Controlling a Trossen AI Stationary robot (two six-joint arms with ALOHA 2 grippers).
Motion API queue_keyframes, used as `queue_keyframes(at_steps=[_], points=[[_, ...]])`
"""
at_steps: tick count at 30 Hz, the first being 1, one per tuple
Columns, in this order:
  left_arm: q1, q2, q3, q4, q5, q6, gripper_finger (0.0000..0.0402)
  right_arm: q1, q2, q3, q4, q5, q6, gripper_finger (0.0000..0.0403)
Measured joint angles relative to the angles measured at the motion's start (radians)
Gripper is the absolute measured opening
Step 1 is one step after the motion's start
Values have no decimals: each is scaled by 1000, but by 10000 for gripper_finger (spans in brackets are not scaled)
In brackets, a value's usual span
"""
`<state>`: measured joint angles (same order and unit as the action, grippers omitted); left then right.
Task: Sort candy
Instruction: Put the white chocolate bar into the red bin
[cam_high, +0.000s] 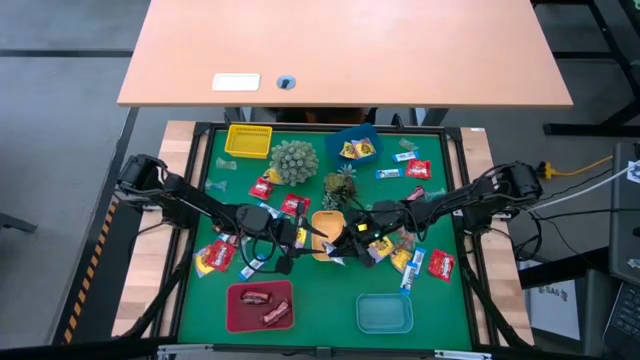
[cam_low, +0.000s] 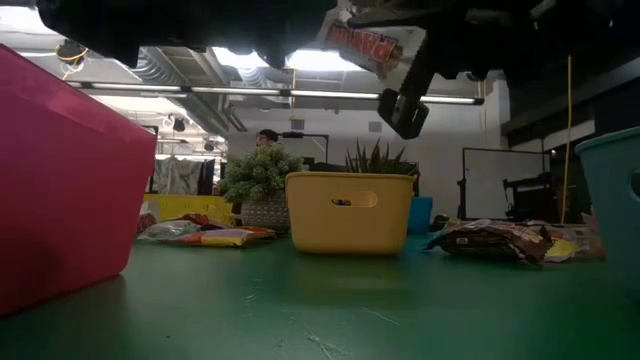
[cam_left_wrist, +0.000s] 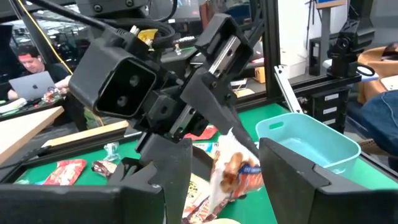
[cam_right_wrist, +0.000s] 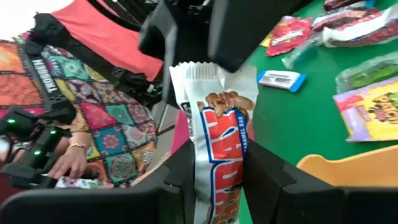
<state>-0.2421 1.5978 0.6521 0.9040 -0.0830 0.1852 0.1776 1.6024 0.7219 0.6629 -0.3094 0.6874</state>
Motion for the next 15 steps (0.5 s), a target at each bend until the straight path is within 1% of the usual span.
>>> queue_keyframes(at_steps=[5, 7, 11, 15], points=[[2, 0, 0, -2, 0, -1, 173, 0, 0, 0, 2, -50, -35, 101], [2, 0, 0, -2, 1, -11, 173, 0, 0, 0, 1, -56, -58, 101], [2, 0, 0, -13, 42, -43, 173, 0, 0, 0, -2, -61, -88, 101], [1, 0, 0, -14, 45, -44, 173, 0, 0, 0, -4, -61, -94, 101]])
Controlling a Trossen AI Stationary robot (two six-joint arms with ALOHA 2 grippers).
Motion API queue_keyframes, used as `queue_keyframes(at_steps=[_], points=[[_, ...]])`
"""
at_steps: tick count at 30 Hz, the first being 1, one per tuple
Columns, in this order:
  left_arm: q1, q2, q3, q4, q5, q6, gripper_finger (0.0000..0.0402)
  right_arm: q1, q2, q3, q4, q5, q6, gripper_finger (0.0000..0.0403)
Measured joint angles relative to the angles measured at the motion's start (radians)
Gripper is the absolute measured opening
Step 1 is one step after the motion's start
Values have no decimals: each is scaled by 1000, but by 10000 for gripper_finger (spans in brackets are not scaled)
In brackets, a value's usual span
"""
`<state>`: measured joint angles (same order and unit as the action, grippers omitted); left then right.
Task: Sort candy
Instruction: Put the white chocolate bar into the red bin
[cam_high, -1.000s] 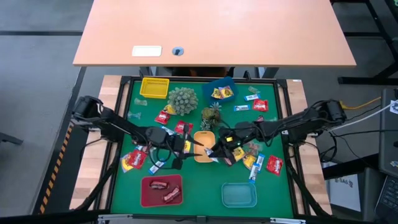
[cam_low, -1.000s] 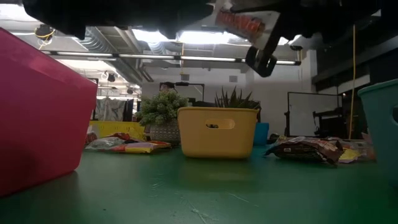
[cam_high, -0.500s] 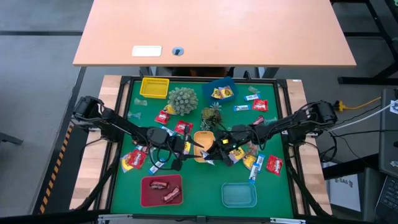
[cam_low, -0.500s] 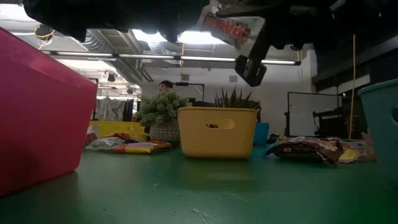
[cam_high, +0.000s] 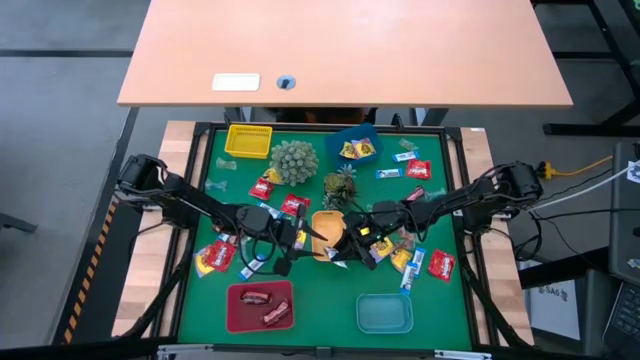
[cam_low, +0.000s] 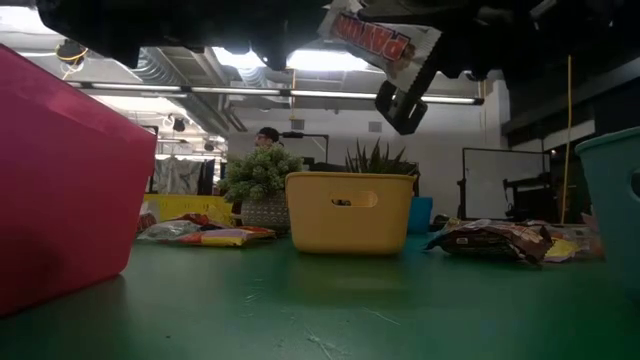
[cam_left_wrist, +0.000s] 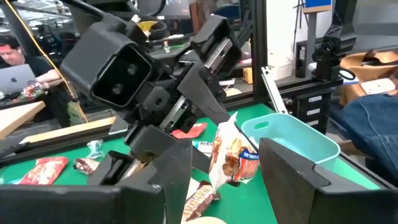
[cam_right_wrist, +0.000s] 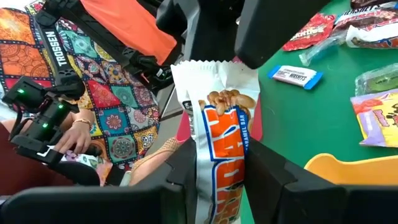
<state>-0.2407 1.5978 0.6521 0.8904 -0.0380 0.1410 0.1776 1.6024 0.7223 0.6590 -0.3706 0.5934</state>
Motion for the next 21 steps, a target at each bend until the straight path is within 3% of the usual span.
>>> queue_keyframes(at_steps=[17, 21], points=[[0, 71, 21, 11, 7, 0, 173, 0, 0, 0, 1, 21, -78, 101], [3, 71, 54, 6, 34, 57, 167, 0, 0, 0, -2, 21, -78, 101]])
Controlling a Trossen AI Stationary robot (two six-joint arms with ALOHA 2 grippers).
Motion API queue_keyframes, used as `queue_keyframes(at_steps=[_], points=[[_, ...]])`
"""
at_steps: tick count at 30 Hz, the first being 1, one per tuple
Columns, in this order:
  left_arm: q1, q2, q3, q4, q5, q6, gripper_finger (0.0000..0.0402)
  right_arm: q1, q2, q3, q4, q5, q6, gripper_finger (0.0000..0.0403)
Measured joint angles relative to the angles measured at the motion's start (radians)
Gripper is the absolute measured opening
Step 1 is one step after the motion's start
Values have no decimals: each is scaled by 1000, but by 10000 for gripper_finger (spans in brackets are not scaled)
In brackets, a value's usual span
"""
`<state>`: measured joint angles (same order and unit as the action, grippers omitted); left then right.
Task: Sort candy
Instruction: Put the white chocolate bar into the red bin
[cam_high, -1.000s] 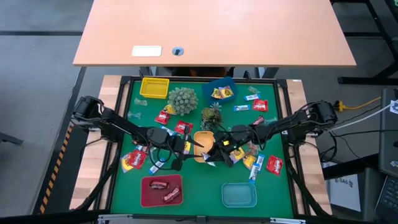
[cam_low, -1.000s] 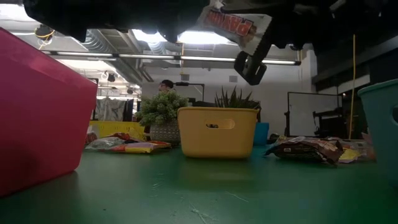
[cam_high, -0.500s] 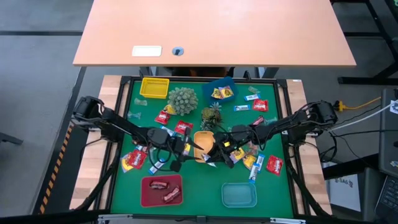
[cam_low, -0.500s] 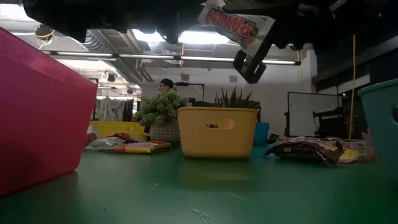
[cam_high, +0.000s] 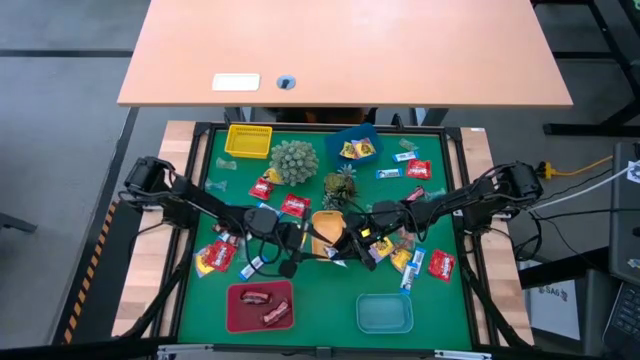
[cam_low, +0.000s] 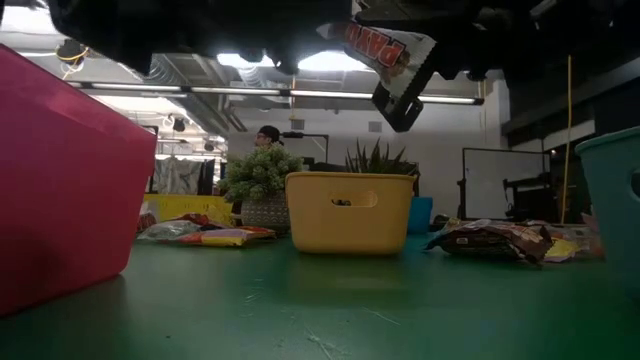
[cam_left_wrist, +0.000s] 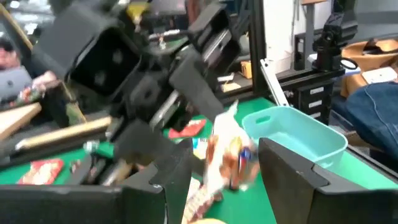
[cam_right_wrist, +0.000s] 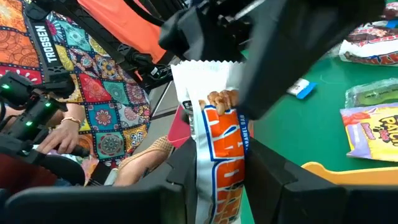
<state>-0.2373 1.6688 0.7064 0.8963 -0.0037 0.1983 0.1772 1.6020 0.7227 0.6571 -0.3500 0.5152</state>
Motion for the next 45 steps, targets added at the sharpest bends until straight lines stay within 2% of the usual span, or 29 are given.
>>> queue_keyframes(at_steps=[6, 22, 31, 34, 41, 45], points=[[0, -1, 50, -121, 40, 41, 143, 0, 0, 0, -10, -2, 3, 101], [2, -2, 52, -138, 41, 41, 62, 0, 0, 0, -6, -12, 30, 101], [2, -2, 52, -138, 41, 39, 52, 0, 0, 0, -3, -53, 57, 104], [3, -2, 51, -139, 42, 31, 52, 0, 0, 0, -3, -55, 57, 127], [3, -2, 50, -145, 42, -14, 52, -1, 0, 0, 3, -63, 57, 215], [-7, -7, 49, -152, 47, -31, 52, -1, -4, 0, 7, -69, 56, 242]])
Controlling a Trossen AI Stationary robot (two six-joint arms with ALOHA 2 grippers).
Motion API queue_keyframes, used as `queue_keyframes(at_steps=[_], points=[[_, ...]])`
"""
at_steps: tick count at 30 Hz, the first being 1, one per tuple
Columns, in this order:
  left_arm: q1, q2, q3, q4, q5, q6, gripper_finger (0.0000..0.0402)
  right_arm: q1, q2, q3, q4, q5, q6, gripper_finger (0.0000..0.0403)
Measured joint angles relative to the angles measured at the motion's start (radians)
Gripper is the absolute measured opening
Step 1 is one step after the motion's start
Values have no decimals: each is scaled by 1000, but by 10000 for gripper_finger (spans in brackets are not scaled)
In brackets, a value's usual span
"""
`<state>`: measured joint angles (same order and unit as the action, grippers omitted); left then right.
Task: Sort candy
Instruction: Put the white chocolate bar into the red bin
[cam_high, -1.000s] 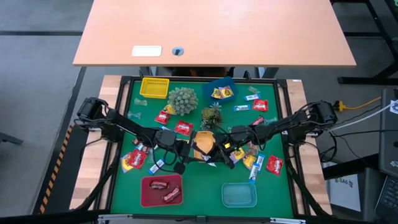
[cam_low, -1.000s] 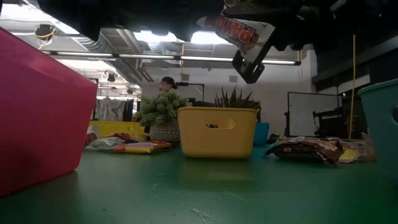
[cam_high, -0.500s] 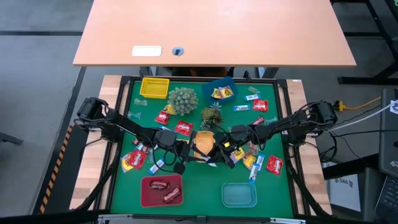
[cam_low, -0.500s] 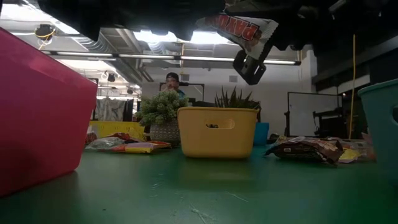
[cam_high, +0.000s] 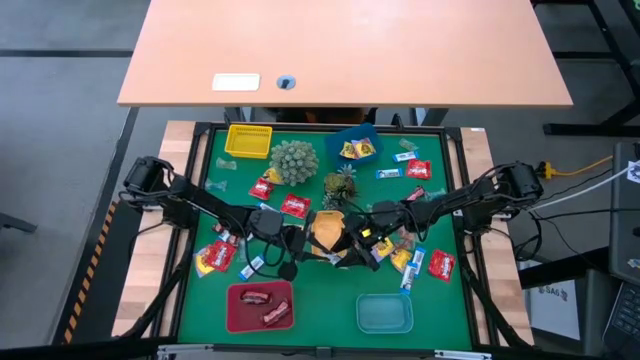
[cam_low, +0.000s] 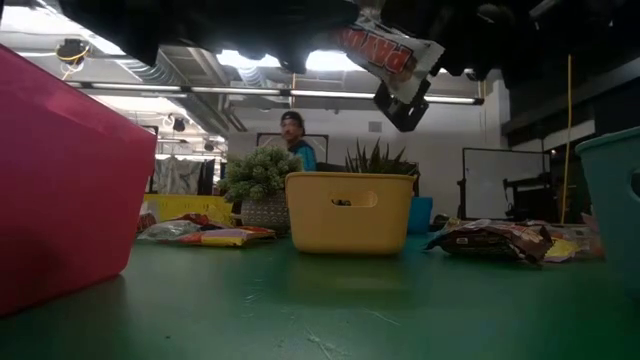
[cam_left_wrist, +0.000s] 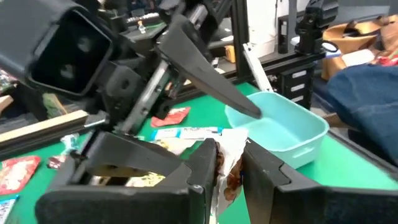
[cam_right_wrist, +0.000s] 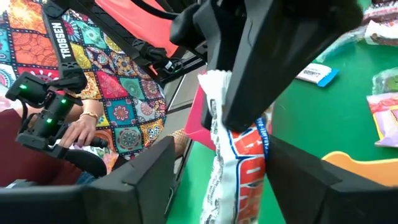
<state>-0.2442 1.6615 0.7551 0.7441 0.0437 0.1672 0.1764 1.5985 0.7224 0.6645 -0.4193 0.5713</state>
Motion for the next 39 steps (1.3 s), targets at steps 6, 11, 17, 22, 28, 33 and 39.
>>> queue_keyframes(at_steps=[6, 11, 17, 22, 28, 33, 39], points=[[-19, -43, -1, -58, 5, -104, 52, -3, -18, 1, -7, -48, 0, 242], [-46, -106, -1, -176, 20, -178, 52, -9, -69, 1, -33, -105, -4, 230], [-94, -216, 0, -451, 84, -343, 52, -47, -155, 1, -124, -144, -31, 227], [-163, -288, 0, -660, 114, -532, 52, -93, -223, 1, -253, -146, -58, 227], [-267, -304, 0, -802, 137, -722, 52, -141, -297, 1, -413, -140, -105, 227], [-335, -299, 0, -839, 114, -857, 52, -153, -351, 1, -544, -69, -136, 227], [-352, -299, 0, -854, -2, -998, 72, -153, -413, 0, -688, 40, -136, 227]])
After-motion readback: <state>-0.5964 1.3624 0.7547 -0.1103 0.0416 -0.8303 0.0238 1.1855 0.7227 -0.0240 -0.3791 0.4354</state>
